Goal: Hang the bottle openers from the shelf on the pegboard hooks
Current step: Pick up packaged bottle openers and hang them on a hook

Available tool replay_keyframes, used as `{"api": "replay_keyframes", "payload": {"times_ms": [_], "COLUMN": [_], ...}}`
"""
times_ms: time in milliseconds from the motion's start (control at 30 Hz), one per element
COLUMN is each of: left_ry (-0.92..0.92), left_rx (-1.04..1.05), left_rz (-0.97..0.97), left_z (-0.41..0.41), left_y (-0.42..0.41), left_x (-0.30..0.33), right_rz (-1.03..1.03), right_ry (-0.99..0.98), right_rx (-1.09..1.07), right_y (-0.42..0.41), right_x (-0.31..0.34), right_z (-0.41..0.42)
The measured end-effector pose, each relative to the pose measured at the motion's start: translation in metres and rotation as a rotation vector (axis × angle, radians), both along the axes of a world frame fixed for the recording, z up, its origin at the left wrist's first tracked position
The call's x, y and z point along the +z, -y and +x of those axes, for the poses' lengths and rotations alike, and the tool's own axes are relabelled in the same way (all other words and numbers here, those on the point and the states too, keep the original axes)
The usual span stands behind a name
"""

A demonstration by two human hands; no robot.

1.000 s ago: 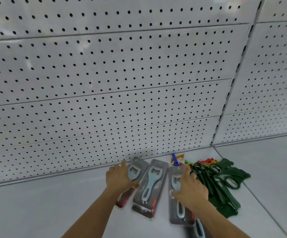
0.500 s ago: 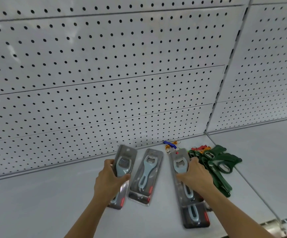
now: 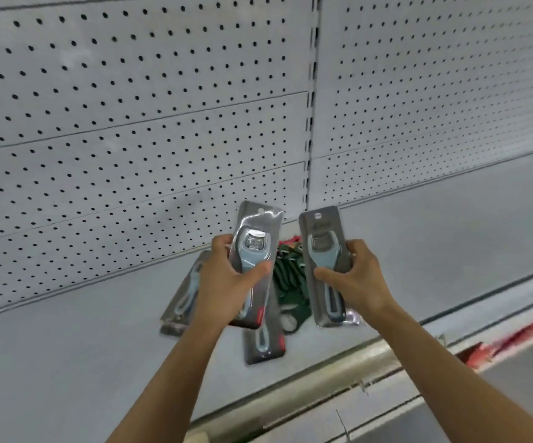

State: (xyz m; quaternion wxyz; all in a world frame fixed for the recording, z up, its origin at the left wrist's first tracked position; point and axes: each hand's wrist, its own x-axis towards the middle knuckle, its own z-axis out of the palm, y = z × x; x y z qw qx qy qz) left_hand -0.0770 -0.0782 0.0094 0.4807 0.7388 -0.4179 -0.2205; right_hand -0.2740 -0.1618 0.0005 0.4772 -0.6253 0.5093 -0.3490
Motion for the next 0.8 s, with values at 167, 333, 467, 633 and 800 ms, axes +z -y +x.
{"api": "replay_keyframes", "payload": {"times_ms": [167,333,467,633,800], "left_ry": [-0.073,-0.148,-0.107,-0.156,-0.209], "left_rx": [-0.078,-0.207,-0.36,-0.42,-0.449], "left_rz": [-0.077,-0.119,-0.091,-0.074,-0.091], "left_z": [-0.117,-0.241,-0.323,-0.4,-0.469], "left_y": [0.035,0.065,0.09,0.121,0.153], "left_x": [0.005,0.001,-0.001,-0.002,0.0], "right_rz": [-0.008,-0.042,-0.016,-0.023,-0.022], "right_ry": [0.088,0.118,0.159,0.227,0.249], "right_rx": [-0.061,-0.14,-0.189,-0.278,-0.374], "right_y": [0.012,0.024,0.034,0.048,0.076], "right_x": [0.014,0.014,0.014,0.017,0.01], "right_z": [-0.117,-0.239,-0.327,-0.404,-0.464]}}
